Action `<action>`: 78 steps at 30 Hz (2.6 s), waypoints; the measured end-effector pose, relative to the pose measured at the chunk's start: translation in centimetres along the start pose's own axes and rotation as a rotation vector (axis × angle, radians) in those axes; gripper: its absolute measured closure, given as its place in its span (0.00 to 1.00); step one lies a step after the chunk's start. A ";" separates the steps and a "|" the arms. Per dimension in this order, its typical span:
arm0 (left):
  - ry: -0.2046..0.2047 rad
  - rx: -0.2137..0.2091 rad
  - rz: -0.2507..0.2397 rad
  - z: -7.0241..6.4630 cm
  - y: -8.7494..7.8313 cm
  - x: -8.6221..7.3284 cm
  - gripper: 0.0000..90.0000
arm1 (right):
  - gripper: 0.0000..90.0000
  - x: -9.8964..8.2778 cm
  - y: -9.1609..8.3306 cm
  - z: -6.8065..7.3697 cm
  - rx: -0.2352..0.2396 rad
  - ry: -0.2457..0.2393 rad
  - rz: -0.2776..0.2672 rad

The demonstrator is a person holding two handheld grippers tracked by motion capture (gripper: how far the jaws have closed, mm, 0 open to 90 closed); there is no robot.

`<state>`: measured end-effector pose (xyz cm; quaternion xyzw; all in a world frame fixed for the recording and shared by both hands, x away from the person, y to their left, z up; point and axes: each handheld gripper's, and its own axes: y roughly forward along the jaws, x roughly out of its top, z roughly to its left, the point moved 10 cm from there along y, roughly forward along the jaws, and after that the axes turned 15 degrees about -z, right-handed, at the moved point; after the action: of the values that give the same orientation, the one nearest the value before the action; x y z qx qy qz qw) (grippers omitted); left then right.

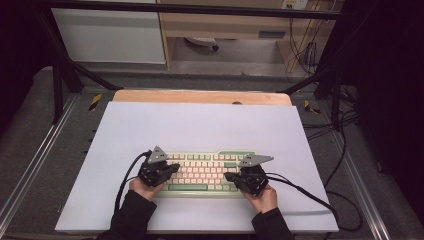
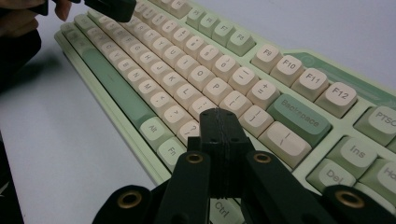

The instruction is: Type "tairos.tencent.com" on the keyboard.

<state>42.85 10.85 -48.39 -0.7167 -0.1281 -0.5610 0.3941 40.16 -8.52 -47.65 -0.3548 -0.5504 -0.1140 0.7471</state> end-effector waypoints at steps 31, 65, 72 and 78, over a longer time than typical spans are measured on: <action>-0.003 -0.005 -0.032 0.1 -2.0 -0.5 1.00 | 1.00 0.0 0.1 0.2 0.014 0.016 -0.012; -0.049 0.018 -0.061 1.7 -5.7 -1.8 1.00 | 1.00 2.1 4.5 1.6 0.039 0.021 -0.007; -0.052 0.018 -0.059 1.8 -5.7 -1.9 1.00 | 1.00 2.2 6.1 1.7 0.027 0.012 0.016; -0.051 0.019 -0.059 1.8 -5.6 -1.9 1.00 | 1.00 1.8 6.8 1.2 0.011 0.012 0.029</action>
<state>39.97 16.35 -47.87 -0.7229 -0.1642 -0.5527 0.3808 43.74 -2.42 -48.63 -0.3579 -0.5413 -0.1020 0.7539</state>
